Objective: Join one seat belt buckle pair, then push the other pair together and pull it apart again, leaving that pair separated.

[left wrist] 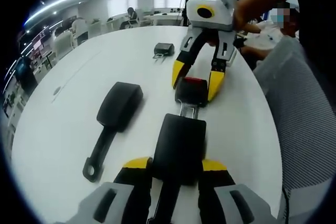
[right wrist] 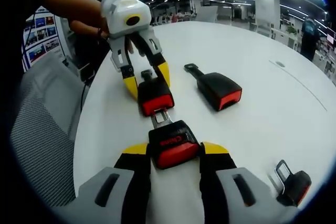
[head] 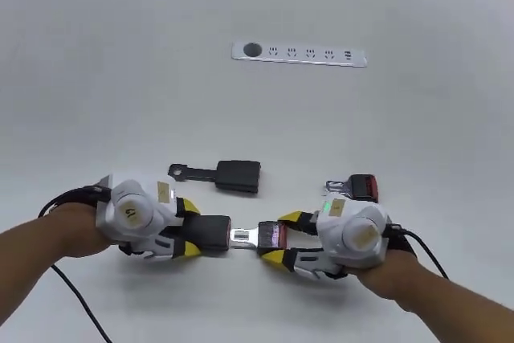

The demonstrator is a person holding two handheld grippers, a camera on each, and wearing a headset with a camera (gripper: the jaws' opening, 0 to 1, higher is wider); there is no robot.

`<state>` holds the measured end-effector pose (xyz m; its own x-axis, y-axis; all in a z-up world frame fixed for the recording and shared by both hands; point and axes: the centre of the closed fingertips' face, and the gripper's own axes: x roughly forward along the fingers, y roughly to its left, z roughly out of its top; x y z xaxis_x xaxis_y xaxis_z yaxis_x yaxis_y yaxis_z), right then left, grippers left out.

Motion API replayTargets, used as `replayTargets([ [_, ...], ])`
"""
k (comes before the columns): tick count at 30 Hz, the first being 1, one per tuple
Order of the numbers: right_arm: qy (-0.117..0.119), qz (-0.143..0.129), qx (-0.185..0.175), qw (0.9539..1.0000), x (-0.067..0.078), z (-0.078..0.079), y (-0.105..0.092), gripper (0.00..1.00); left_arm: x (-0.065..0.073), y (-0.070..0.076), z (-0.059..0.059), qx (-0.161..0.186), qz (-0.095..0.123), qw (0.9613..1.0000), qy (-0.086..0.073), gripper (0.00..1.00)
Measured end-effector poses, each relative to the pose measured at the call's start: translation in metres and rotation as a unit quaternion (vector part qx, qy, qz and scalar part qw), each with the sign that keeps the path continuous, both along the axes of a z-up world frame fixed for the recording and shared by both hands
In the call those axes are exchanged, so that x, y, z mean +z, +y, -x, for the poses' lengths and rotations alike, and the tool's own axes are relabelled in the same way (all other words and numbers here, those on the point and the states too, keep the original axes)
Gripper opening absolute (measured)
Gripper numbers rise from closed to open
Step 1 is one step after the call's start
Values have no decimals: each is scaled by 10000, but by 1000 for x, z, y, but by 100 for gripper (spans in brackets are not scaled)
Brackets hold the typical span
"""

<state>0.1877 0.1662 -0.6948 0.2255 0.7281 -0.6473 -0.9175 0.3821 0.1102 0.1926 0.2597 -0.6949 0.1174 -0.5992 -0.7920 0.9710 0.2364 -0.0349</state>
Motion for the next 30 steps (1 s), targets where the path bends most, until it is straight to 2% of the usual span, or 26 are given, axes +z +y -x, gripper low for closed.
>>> replayTargets([
  [1,-92,58,48,9999,-1,-4,-1,35,0,0,0,-20,-5,10000,3,35],
  [2,27,-32,-30,10000,-1,-3,0,35,0,0,0,-1,-12,10000,16,35],
  [4,59,-69,-7,10000,0,-1,3,34,-1,0,0,-22,-29,10000,2,35],
  [6,7,-7,236,9997,-2,3,12,33,-2,1,-1,-15,-32,10000,12,35],
  [7,-75,71,242,9997,-1,2,12,33,-2,2,0,-36,-44,10000,18,35],
  [8,56,-39,133,9999,-1,4,10,33,-1,1,-1,-22,-24,10000,22,35],
  [9,68,-109,141,9998,-2,2,8,33,-1,1,-1,-21,-31,10000,24,35],
  [12,156,-100,232,9996,1,1,9,33,-1,0,-2,-64,-66,10000,16,35],
  [26,291,-15,660,9974,1,-3,13,32,1,-4,-1,-418,-144,9990,30,34],
  [30,294,-60,627,9976,2,-4,17,32,1,-4,-2,-288,-56,9996,19,34],
])
